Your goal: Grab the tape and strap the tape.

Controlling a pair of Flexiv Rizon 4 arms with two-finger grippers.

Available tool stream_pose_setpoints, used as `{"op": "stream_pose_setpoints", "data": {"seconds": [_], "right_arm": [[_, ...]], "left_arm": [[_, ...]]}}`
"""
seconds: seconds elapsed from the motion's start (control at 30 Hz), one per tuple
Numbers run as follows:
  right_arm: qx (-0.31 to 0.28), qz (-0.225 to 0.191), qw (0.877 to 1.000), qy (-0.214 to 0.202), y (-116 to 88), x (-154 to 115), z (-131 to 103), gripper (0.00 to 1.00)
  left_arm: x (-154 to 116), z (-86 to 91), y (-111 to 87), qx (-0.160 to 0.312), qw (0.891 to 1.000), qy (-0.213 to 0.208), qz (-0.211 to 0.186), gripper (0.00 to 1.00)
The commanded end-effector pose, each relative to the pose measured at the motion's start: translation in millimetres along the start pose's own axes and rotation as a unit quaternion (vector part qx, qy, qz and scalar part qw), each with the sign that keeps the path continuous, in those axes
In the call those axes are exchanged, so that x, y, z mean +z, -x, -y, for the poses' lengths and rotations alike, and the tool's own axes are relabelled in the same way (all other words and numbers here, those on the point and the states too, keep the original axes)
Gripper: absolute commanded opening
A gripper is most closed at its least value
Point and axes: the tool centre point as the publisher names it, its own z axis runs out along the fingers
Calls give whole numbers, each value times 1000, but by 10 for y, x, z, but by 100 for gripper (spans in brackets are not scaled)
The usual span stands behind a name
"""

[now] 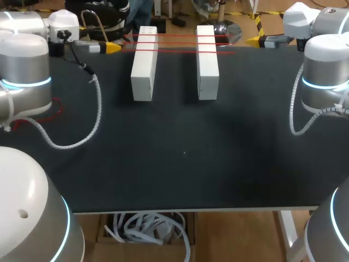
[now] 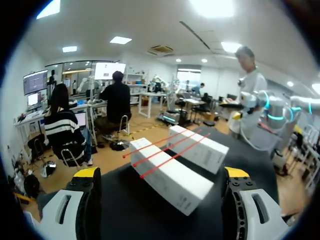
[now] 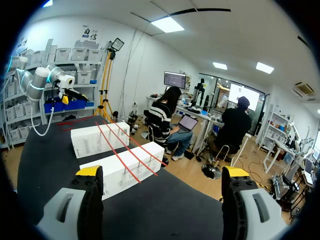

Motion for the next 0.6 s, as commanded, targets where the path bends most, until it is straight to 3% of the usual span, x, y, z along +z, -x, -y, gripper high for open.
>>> {"op": "stream_pose_setpoints", "data": {"seconds": [0.03, 0.13, 0.3, 0.33, 0.37, 0.4, 0.47, 0.6], "right_arm": [[0, -1, 1000, -2, 3, -1, -5, 100], [0, -1, 1000, -2, 3, -1, -5, 100], [0, -1, 1000, -2, 3, -1, -5, 100], [0, -1, 1000, -2, 3, -1, -5, 100], [0, -1, 1000, -2, 3, -1, -5, 100], [0, -1, 1000, -2, 3, -1, -5, 100], [0, -1, 1000, -2, 3, -1, -5, 100], [0, -1, 1000, -2, 3, -1, -5, 100]], "left_arm": [[-39, -116, 181, 59, 985, -9, -164, 100], [-33, -185, 222, 75, 977, -7, -198, 100], [26, -237, 236, 76, 975, -11, -211, 100], [39, -241, 237, 76, 975, -12, -210, 87], [71, -260, 246, 72, 975, -10, -208, 48], [92, -271, 251, 70, 976, -10, -207, 44], [129, -290, 248, 67, 976, -14, -209, 47], [222, -308, 226, 68, 974, -17, -217, 41]]}}
